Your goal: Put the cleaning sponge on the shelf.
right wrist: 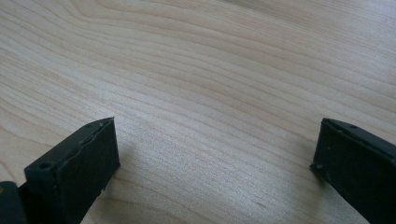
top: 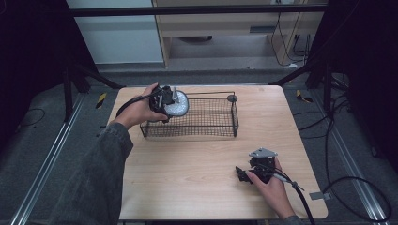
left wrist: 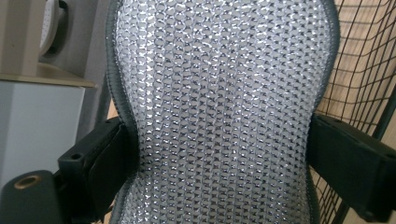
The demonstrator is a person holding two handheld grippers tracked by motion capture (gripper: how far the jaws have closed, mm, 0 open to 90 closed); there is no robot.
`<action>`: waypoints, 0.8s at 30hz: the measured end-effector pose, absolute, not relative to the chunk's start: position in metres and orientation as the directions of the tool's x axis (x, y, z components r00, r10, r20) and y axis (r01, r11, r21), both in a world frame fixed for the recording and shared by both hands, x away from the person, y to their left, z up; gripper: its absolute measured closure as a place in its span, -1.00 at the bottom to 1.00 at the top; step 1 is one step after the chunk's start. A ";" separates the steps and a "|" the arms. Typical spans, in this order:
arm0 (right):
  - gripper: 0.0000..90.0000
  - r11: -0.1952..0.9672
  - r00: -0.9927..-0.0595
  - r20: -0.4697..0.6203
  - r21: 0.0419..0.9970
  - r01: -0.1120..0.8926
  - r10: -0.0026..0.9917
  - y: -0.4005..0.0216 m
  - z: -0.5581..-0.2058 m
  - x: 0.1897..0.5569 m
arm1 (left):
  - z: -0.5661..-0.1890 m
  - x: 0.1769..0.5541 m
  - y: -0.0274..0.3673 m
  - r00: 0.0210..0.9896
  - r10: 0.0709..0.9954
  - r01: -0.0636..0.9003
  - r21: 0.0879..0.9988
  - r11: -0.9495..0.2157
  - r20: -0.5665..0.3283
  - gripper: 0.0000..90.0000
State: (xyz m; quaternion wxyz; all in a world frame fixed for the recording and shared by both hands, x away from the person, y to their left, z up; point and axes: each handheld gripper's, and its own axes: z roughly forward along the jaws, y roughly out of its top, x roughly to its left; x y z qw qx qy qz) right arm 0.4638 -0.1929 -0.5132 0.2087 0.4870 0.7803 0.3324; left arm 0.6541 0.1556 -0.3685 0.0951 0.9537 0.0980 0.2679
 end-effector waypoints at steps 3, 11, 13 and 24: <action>-0.99 0.308 -0.441 -0.005 0.724 0.618 0.897 -0.193 -0.513 0.464 | -0.369 0.654 0.156 0.842 0.250 0.148 0.241 -0.959 0.479 -0.85; -0.99 0.306 -0.440 -0.002 0.723 0.620 0.898 -0.193 -0.513 0.464 | -0.364 0.653 0.158 0.838 0.268 0.150 0.271 -0.951 0.476 -0.87; -0.99 0.305 -0.440 -0.002 0.723 0.620 0.898 -0.193 -0.513 0.464 | -0.361 0.652 0.158 0.838 0.275 0.148 0.287 -0.946 0.472 -0.85; -0.99 0.306 -0.440 -0.002 0.723 0.619 0.898 -0.193 -0.513 0.464 | -0.348 0.645 0.162 0.843 0.303 0.151 0.345 -0.926 0.444 -0.82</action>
